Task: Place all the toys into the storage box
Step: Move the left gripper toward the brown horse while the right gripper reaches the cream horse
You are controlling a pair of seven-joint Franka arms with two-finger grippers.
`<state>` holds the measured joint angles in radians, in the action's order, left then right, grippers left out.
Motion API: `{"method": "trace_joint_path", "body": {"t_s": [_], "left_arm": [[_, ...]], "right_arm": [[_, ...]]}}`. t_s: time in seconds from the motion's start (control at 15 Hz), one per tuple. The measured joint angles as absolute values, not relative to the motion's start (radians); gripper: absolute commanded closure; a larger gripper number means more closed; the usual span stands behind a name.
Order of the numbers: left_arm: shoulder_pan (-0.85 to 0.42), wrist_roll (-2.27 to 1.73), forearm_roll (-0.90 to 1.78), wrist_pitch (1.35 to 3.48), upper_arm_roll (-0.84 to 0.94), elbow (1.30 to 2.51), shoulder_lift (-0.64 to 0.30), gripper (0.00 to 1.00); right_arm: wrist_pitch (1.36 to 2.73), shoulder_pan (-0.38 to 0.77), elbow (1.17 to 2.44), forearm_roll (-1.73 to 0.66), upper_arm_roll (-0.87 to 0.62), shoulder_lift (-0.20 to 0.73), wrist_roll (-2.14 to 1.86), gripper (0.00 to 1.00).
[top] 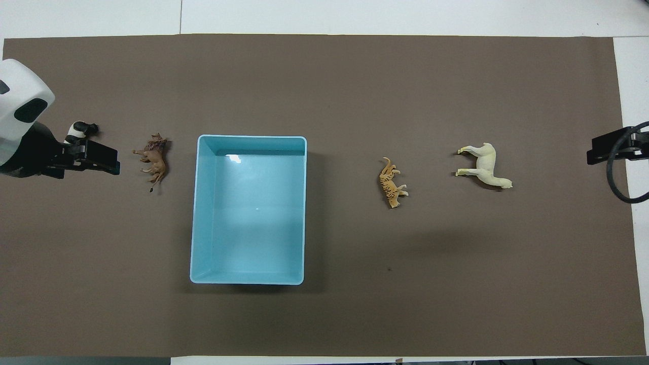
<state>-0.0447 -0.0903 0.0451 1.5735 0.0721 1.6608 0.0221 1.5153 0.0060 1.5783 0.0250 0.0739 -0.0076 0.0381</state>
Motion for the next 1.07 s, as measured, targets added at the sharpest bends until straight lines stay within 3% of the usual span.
{"method": "trace_joint_path", "body": {"t_s": [0.87,1.07], "left_arm": [[-0.039,-0.094,0.041,1.577,0.068,1.661,0.022,0.00],[0.000,-0.093,0.039,1.579,0.060,1.660,0.026,0.00]], "right_arm": [[1.519,0.008,1.586,0.025,0.072,-0.008,0.039,0.00],[1.638,0.023,1.663,0.025,0.063,-0.012,0.070,0.00]]}}
